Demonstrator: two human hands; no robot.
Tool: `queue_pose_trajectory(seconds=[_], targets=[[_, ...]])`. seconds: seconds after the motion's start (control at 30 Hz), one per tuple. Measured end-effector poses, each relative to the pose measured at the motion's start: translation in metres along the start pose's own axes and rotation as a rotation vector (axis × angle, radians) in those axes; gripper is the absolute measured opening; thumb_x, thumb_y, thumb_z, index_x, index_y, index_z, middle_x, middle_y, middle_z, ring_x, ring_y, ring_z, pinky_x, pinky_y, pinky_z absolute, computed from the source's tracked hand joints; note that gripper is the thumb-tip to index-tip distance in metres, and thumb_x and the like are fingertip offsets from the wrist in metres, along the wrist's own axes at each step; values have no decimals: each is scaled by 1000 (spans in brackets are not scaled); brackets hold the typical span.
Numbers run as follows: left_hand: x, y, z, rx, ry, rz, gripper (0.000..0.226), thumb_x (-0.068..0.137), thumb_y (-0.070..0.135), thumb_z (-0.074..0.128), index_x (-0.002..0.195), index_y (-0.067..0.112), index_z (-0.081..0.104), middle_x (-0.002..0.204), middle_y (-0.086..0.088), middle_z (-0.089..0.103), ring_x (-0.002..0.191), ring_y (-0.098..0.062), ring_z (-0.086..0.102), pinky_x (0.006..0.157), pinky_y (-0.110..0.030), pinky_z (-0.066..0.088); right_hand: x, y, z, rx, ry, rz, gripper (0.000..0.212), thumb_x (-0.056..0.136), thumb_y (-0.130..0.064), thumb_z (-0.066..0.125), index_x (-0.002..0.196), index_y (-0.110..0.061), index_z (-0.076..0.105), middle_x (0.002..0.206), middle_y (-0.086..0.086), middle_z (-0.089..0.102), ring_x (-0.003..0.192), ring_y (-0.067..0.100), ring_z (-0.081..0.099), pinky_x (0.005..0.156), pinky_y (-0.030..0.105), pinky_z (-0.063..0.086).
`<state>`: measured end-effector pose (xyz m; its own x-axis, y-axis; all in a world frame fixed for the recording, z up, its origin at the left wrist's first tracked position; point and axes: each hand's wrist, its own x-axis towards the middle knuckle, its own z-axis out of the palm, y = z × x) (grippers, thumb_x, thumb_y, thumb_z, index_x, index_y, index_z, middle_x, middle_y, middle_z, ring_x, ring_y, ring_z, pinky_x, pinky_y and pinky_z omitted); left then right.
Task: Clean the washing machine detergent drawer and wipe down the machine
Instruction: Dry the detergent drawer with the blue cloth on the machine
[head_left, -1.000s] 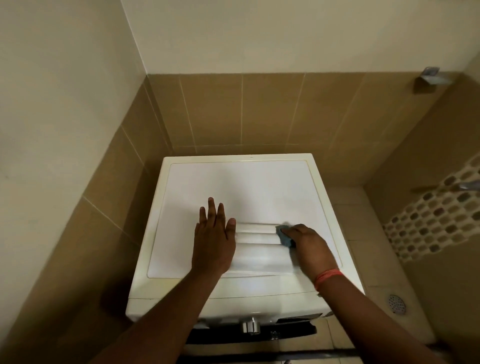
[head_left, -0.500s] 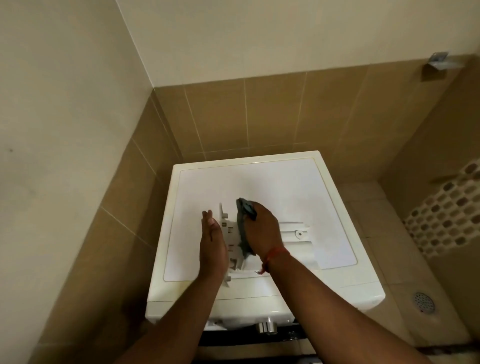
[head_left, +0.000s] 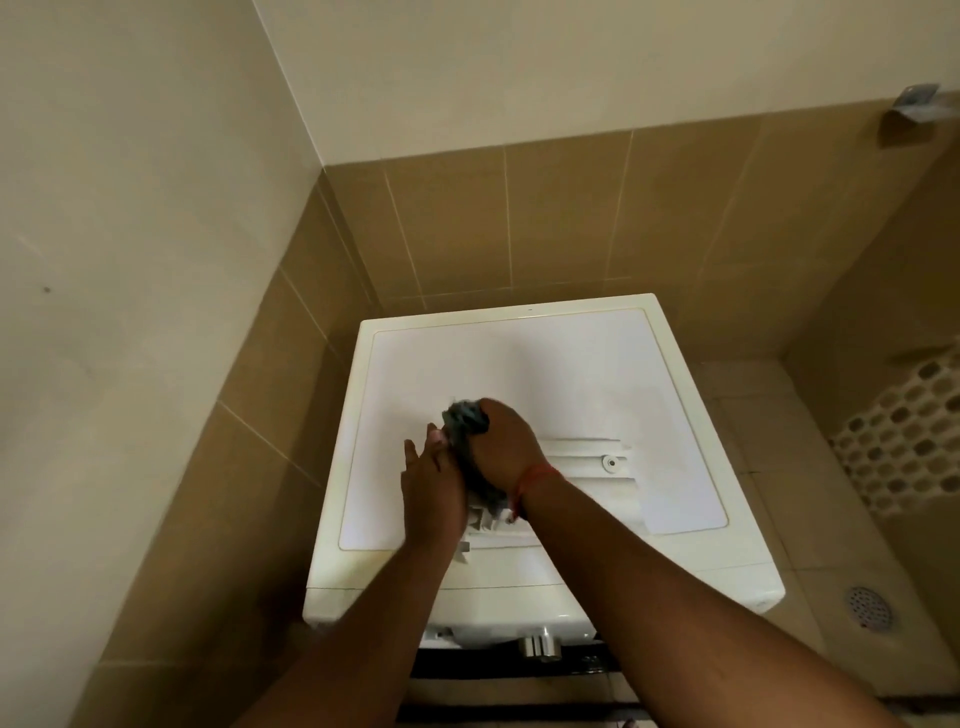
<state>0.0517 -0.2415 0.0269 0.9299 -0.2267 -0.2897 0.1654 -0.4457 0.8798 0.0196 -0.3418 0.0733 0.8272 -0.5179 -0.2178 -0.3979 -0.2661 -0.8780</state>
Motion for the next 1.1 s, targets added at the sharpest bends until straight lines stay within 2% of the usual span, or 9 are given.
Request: queue_pose_trajectory(seconds=[0.1,0.2,0.3,0.43,0.57,0.67,0.9,1.03,1.1], targets=[[-2,1,3,86,-30,102,82,90,70,7,151,21,34,158,-6,33,151,-26,14,122,-55,13,22,-12,2,41,107,69,11,96,-19,52,97,-10,59,86,0,59,79,15,52,69,19,38],[-3,-1,3,233,5,226,95,83,76,-3,148,21,40,159,-3,31,153,-22,0,122,-52,0,37,-18,-2,-41,15,144,18,97,-17,50,101,-3,61,94,12,62,88,26,57,78,30,44],[2,-3,3,246,24,204,104,77,80,-4,150,19,38,160,-3,28,152,-21,-2,122,-54,3,34,-20,-8,-215,-119,128,19,97,-15,47,83,-4,55,75,8,54,80,26,53,71,30,40],[3,-2,6,181,10,113,75,96,63,7,148,20,40,162,-5,23,152,-23,1,121,-56,14,9,-14,-14,-260,-213,30,25,94,-5,45,70,-6,53,71,7,52,66,21,50,61,26,40],[1,-1,4,149,15,122,85,88,70,4,139,22,51,161,-8,26,152,-25,4,120,-57,17,-19,-8,-19,-259,-289,0,29,92,-2,43,68,-12,55,66,1,55,59,12,52,55,18,42],[4,2,3,54,12,24,83,90,69,9,150,19,38,161,-9,26,150,-29,18,119,-54,24,-43,1,-18,-235,-343,5,27,92,-5,43,71,-13,59,69,2,61,62,14,58,57,18,45],[-5,12,7,29,-27,-19,63,100,59,10,147,33,42,164,-3,17,152,-21,6,123,-50,14,-58,2,-33,-61,-367,118,19,87,-4,48,84,-7,66,91,17,68,81,24,62,81,37,53],[-6,11,8,24,-54,-8,62,100,58,10,150,33,37,164,1,17,152,-17,2,123,-48,10,-48,0,-51,-90,-489,157,14,82,-1,52,84,2,65,79,14,63,74,23,58,75,39,52],[-6,10,8,34,-77,2,64,99,59,9,151,32,34,164,3,17,152,-17,0,124,-47,7,-36,1,-59,-106,-379,156,14,82,-2,51,84,1,65,80,15,65,74,24,61,73,38,52]])
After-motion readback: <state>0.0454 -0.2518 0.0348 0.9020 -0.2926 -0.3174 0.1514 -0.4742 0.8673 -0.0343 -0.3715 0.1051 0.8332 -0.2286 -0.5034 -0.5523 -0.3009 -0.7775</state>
